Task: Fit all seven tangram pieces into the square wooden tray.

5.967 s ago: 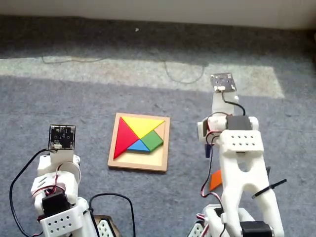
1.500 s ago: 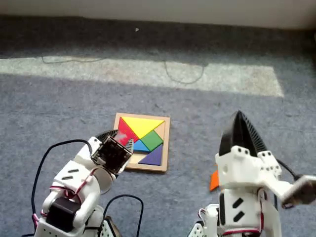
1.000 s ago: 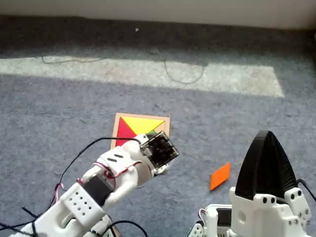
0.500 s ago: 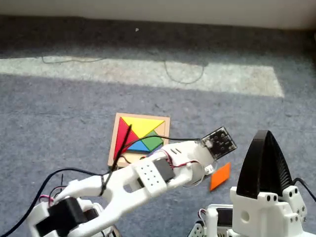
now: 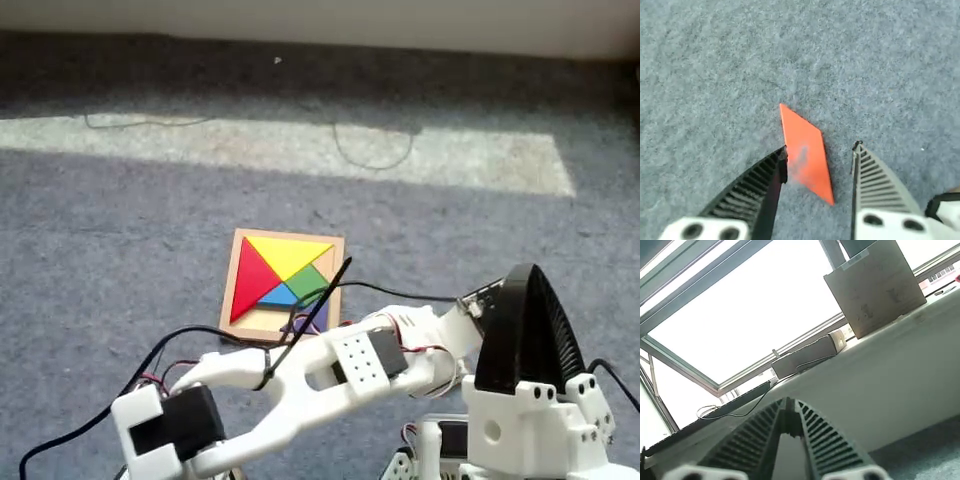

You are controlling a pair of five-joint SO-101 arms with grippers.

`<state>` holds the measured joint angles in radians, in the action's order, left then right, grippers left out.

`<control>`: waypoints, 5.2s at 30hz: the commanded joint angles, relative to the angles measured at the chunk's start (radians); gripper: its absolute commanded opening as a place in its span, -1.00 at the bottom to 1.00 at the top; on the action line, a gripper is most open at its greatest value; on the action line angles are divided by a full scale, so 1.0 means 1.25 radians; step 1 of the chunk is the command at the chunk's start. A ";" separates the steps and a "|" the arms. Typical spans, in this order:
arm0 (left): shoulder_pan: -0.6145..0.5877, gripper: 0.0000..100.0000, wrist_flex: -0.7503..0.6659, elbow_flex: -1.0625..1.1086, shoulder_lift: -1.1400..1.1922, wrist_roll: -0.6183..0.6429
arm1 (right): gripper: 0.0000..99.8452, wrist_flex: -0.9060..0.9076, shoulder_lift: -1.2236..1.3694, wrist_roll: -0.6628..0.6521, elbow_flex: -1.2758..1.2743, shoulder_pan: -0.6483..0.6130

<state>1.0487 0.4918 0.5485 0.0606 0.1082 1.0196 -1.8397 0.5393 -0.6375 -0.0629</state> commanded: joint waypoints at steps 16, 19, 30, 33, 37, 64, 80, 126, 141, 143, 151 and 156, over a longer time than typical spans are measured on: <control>-0.062 -0.57 0.408 -0.517 0.374 0.009 | -0.99 0.003 0.002 0.010 -0.002 0.013; -0.062 -0.63 0.476 -0.590 0.417 0.007 | -0.99 0.003 0.002 0.010 -0.002 0.013; -0.060 -0.93 0.527 -0.663 0.465 0.005 | -0.99 0.025 0.002 0.010 -0.003 0.013; -0.061 -0.99 0.527 -0.663 0.463 0.005 | -0.99 0.025 0.002 0.010 -0.003 0.013; -0.062 -0.99 0.527 -0.663 0.462 0.004 | -0.99 0.025 0.002 0.010 -0.003 0.013; -0.250 -0.99 0.679 -0.808 0.457 0.004 | -0.99 0.021 0.002 0.010 -0.003 0.015; -0.349 -0.99 0.835 -0.801 0.190 0.004 | -0.99 0.020 0.004 0.001 -0.003 0.019; -0.609 -0.99 0.476 0.314 -0.447 -0.776 | -0.99 -0.457 0.003 -0.279 -0.776 -0.090; -0.609 -0.55 0.392 0.343 -0.447 -0.856 | -0.99 -0.515 0.003 -0.280 -0.814 -0.087; -0.609 -0.51 0.372 0.343 -0.447 -0.856 | -0.99 -0.515 0.003 -0.280 -0.814 -0.087; -0.644 -0.49 0.352 0.303 -0.454 -0.856 | -0.99 -0.515 0.003 -0.280 -0.816 -0.087; -0.722 -0.49 0.352 0.272 -0.454 -0.856 | -0.99 -0.515 0.003 -0.281 -0.814 -0.087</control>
<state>0.1941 0.9444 0.9475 -0.4795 -0.9521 0.4043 -1.8259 0.2002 -1.6609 -0.1611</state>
